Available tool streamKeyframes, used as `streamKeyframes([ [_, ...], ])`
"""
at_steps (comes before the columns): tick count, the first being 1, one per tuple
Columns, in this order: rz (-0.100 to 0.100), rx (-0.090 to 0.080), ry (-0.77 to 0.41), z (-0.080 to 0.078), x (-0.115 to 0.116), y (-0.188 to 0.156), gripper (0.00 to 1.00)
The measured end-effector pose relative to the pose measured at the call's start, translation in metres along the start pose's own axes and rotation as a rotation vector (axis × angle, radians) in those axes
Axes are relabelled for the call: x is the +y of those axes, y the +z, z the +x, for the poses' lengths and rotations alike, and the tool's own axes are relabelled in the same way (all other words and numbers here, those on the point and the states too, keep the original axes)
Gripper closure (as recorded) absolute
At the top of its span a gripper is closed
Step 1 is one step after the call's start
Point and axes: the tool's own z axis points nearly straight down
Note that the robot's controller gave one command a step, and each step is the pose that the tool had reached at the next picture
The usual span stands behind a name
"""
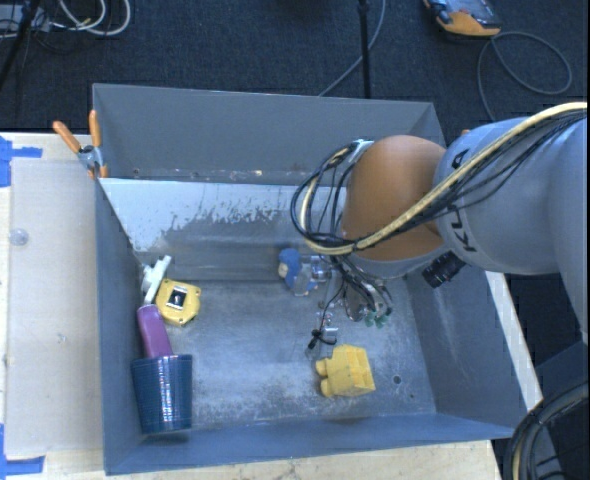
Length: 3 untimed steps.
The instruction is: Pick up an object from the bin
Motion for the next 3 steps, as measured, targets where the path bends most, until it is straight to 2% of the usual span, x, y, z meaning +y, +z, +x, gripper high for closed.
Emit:
streamKeyframes([
  [1,0.0,-0.008,0.001,-0.002,0.0,-0.005,0.0],
  [2,-0.001,-0.01,-0.033,0.006,-0.007,0.0,0.0],
  [3,-0.001,-0.005,-0.193,0.015,-0.055,0.022,0.0],
])
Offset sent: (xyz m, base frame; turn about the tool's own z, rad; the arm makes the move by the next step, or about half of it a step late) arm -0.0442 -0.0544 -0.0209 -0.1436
